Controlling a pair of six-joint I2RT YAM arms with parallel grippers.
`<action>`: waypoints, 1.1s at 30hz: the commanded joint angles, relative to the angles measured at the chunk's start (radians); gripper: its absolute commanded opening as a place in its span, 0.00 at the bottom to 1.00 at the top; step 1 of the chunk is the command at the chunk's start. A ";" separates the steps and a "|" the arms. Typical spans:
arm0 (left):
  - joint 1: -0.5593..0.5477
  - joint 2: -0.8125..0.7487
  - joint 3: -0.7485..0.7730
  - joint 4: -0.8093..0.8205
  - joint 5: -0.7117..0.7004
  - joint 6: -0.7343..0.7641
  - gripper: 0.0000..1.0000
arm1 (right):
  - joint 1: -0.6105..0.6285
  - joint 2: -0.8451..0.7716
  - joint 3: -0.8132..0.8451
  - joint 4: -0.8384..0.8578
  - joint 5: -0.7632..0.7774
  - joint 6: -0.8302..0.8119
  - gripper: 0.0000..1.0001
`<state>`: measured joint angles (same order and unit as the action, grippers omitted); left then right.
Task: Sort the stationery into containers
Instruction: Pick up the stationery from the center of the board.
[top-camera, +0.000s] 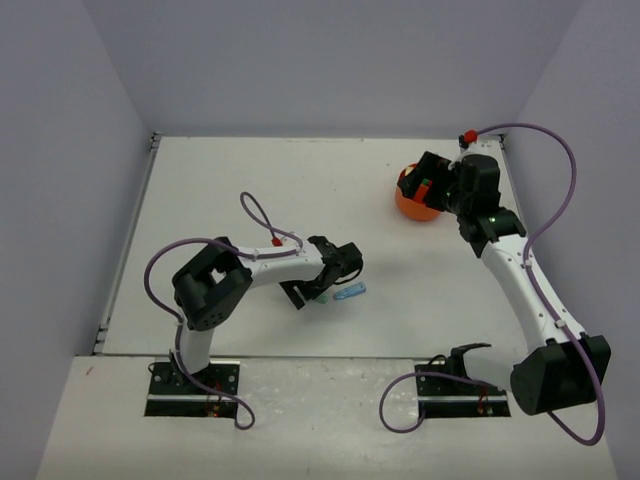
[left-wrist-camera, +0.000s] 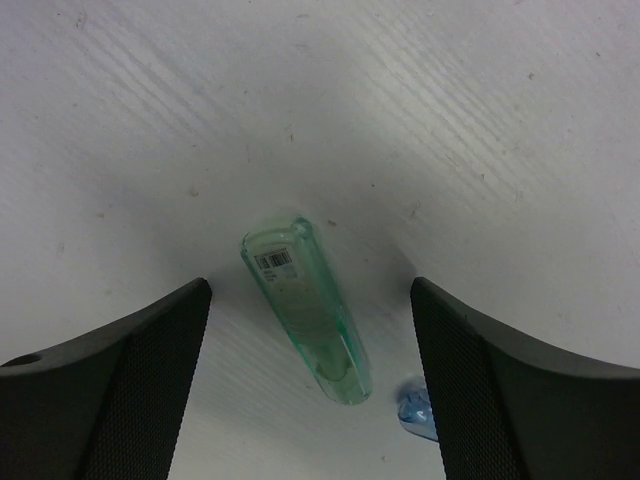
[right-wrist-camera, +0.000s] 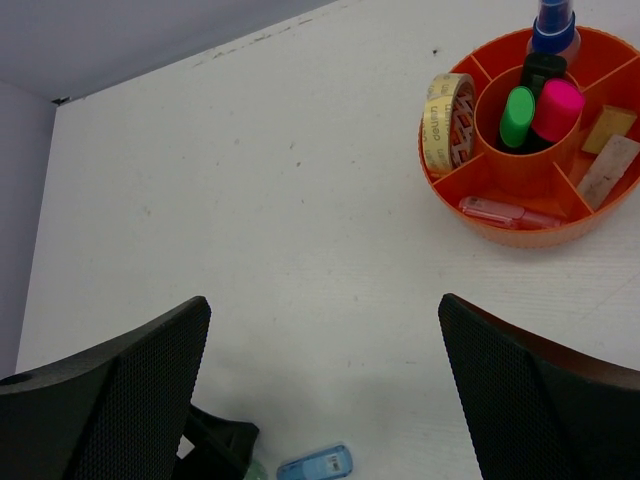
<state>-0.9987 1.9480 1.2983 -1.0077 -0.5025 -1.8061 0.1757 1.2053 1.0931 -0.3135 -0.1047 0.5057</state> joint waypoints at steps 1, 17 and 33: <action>0.000 -0.017 -0.040 0.037 0.044 -0.046 0.80 | -0.001 -0.007 0.001 0.045 -0.030 -0.013 0.99; 0.004 -0.164 -0.244 0.286 -0.091 0.196 0.00 | 0.006 0.000 -0.010 0.074 -0.264 -0.025 0.99; -0.094 -0.817 -0.980 1.863 0.403 1.606 0.00 | 0.478 -0.139 -0.264 0.068 -0.315 0.140 0.92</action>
<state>-1.0562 1.1463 0.3500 0.4701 -0.3200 -0.5500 0.5125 1.1397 0.8186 -0.2520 -0.5053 0.5712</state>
